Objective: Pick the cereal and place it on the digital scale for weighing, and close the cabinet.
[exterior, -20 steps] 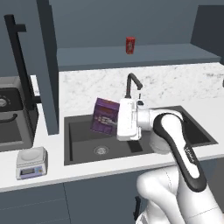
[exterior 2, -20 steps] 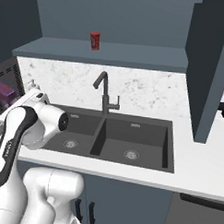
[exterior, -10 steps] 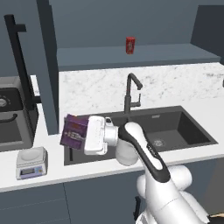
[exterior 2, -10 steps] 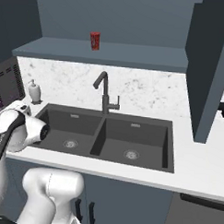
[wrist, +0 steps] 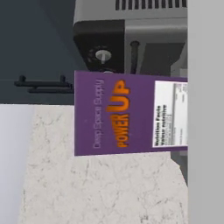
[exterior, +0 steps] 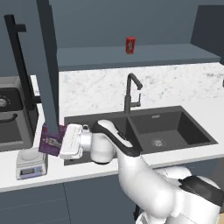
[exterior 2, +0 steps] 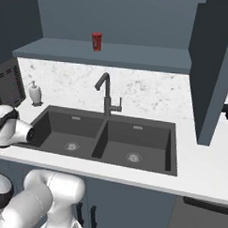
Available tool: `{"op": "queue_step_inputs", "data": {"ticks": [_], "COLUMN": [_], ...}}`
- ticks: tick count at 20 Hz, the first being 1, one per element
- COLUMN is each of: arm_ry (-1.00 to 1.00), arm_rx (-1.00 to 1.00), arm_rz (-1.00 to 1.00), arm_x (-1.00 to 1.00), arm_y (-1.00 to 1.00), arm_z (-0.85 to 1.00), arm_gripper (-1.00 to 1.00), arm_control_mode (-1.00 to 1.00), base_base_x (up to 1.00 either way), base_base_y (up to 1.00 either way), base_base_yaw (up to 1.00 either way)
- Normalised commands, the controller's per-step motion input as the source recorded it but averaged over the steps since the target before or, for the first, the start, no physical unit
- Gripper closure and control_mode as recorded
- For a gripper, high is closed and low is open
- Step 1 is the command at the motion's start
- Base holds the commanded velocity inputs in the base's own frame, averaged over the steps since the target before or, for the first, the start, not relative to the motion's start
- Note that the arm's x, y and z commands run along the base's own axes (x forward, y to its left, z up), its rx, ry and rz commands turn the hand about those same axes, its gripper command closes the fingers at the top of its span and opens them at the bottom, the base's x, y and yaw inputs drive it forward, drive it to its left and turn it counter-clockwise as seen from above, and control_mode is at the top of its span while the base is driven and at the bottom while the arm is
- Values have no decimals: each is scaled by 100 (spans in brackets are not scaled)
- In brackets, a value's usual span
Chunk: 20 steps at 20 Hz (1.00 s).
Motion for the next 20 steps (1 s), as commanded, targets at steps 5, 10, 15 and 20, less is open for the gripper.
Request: {"op": "queue_step_inputs", "data": {"ticks": [5, 10, 15, 20], "arm_ry": [5, 0, 1, 2], "arm_rx": [-13, -17, -14, -6], "arm_rz": [0, 0, 0, 0], "arm_x": [37, 28, 29, 32], "arm_y": [57, 39, 32, 21], "arm_z": [-6, -19, -22, -38], "arm_gripper": [100, 100, 100, 100], "arm_control_mode": [-100, -100, -100, -100], "base_base_x": [0, 0, 0, 0], "base_base_y": [0, 0, 0, 0], "base_base_yaw": [0, 0, 0, 0]}}
